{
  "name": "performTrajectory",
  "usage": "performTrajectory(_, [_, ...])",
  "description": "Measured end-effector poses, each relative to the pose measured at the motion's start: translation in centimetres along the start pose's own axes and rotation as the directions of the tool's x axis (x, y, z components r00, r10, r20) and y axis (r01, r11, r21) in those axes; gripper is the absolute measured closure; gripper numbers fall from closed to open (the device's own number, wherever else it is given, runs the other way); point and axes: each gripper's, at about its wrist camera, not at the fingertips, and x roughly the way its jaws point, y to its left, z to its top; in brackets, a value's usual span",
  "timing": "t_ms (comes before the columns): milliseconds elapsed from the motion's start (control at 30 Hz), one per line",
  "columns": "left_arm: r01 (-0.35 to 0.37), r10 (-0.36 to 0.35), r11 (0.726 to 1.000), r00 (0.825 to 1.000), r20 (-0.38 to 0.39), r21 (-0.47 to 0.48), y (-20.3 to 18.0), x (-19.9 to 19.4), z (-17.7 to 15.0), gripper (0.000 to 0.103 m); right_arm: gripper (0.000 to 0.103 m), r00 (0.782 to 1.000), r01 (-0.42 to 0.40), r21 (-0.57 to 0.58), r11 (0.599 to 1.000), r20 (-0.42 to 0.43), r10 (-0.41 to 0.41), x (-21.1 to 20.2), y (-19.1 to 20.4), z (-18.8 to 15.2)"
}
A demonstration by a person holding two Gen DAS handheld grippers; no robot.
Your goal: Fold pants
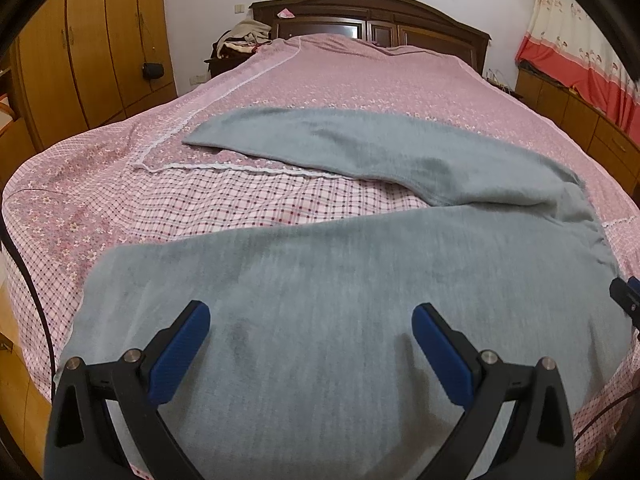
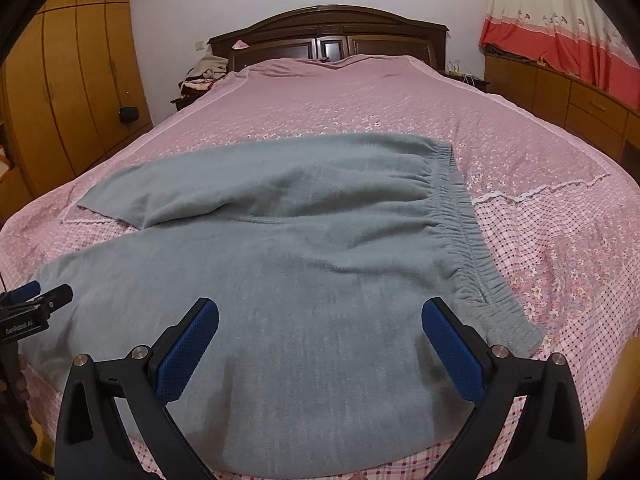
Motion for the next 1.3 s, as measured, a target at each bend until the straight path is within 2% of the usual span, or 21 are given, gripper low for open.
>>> performTrajectory(500, [0.006,-0.006,1.000,1.000,-0.002,-0.006,0.4,0.4,-0.2,0.000,0.000,0.999,0.042,-0.003,0.999,-0.026,-0.042,0.6,0.1,-0.4])
performTrajectory(1300, [0.006,-0.006,1.000,1.000,-0.007,0.006,0.1,0.3,-0.3,0.000,0.000,0.998,0.034,-0.012,0.999,-0.057,-0.034,1.2,0.4,-1.0])
